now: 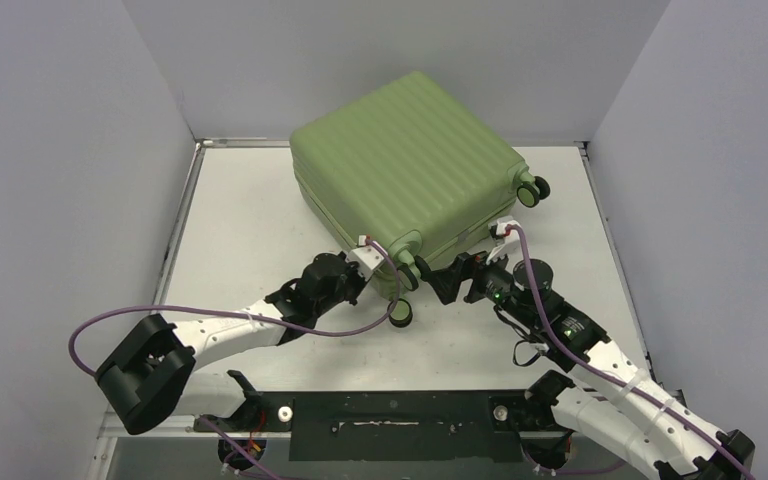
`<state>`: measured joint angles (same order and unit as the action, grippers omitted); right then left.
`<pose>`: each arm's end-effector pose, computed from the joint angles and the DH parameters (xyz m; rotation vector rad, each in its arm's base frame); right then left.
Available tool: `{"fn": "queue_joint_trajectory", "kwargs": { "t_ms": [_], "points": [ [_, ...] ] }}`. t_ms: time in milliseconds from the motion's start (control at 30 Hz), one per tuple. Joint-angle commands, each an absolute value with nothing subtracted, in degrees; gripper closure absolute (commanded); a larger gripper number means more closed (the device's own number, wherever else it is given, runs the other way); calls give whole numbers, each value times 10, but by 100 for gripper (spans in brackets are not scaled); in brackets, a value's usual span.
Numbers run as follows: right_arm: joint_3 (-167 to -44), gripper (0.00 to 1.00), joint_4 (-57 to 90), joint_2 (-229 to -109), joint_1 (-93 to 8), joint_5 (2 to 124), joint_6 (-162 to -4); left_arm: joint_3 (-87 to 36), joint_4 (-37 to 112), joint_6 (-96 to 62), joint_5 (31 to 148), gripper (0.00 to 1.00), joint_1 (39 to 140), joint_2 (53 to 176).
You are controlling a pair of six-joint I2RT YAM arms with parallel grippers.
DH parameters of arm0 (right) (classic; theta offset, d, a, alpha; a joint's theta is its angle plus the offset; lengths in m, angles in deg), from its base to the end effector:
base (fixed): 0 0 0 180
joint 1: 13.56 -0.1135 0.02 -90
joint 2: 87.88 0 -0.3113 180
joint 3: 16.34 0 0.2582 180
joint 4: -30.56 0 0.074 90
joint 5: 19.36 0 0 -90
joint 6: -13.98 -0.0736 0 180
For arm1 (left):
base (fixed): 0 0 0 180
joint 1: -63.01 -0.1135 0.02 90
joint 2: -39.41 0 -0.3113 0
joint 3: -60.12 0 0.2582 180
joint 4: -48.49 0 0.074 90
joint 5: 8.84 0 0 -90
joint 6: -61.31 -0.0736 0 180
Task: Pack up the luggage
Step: Zip the luggage at the center of the board.
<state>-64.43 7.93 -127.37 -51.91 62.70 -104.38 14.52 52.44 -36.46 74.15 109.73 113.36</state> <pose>0.1329 0.1181 0.3145 -0.2702 1.8996 0.9336 0.2088 -0.2087 0.2293 0.8478 1.8193 -0.3151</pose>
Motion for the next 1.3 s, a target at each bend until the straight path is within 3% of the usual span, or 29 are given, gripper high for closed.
{"fn": "queue_joint_trajectory", "kwargs": {
  "t_ms": [0, 800, 1267],
  "points": [
    [-668, 7, 96, -1280, -523, 619, -1045, 144, 576, -375, 744, 100, 1095, 1103],
    [-674, 6, 131, -1301, -532, 602, -1072, 159, 489, -372, 783, 100, 1095, 1043],
    [-710, 8, 182, -1415, -547, 563, -1106, 197, 534, -314, 844, 100, 1126, 1016]
  ]
}}
